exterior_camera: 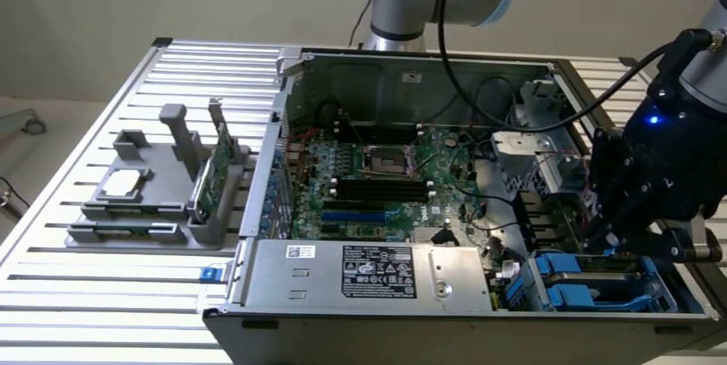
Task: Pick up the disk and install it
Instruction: 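Insert the second disk wire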
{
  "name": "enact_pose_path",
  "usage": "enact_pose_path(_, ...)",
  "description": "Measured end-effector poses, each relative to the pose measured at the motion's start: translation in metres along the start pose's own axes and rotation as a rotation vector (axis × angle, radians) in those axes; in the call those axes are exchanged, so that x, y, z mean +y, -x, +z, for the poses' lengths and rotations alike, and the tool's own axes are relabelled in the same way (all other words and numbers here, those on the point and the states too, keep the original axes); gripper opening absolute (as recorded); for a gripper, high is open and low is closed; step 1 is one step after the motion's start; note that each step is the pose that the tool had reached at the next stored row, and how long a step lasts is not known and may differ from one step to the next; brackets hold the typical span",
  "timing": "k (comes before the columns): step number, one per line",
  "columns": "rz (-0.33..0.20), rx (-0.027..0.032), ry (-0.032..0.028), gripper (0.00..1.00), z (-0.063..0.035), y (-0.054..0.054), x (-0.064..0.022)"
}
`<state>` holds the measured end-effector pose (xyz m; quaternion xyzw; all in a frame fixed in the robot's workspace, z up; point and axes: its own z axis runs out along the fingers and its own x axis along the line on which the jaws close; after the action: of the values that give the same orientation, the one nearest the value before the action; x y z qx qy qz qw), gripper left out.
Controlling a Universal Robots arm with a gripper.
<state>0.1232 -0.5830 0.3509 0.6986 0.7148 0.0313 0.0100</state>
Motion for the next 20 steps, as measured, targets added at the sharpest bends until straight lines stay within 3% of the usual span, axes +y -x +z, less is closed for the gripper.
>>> enact_pose_path(3, 0.001, 0.0089, 0.0002, 0.16, 0.0016, 0.005, -0.0001)
enact_pose_path(8, 0.002, 0.0315, 0.0008, 0.16, 0.0066, 0.010, -0.0004)
enact_pose_path(20, 0.004, 0.0759, 0.0018, 0.16, 0.0110, 0.021, 0.0012)
